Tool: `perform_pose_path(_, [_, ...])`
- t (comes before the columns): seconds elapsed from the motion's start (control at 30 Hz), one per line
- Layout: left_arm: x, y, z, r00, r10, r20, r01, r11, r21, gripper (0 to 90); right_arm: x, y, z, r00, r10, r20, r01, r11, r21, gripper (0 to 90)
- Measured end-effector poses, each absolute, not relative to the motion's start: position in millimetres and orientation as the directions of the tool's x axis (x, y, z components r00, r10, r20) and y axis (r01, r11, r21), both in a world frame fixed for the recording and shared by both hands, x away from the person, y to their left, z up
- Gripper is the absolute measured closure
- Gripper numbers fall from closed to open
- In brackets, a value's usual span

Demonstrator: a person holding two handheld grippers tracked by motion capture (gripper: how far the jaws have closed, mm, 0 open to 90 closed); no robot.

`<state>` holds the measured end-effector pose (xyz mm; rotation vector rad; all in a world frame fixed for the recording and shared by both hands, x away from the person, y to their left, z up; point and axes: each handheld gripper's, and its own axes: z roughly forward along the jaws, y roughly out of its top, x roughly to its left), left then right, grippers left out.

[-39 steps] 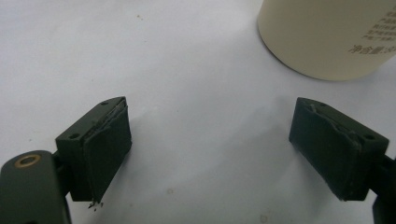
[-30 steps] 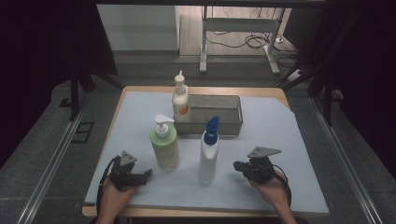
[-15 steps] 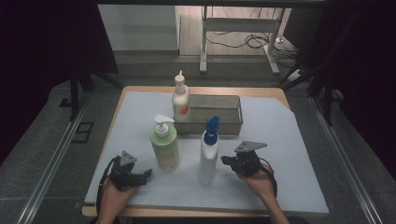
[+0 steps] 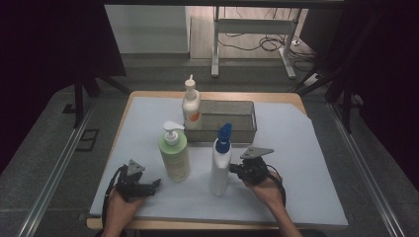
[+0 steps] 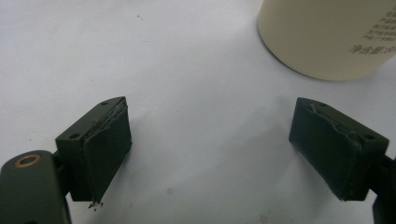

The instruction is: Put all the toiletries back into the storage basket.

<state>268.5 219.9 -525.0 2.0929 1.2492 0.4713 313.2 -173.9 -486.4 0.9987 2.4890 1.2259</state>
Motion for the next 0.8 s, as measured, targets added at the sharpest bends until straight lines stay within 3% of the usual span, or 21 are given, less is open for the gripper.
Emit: perform_pose_path(0.8, [268.6,220.0,-524.9,0.483,0.876,-0.022,0.643,-0.337,0.687,12.6,322.9,-163.5,-496.8,-0.725,0.668,0.167,0.533,0.391,0.75,89.3])
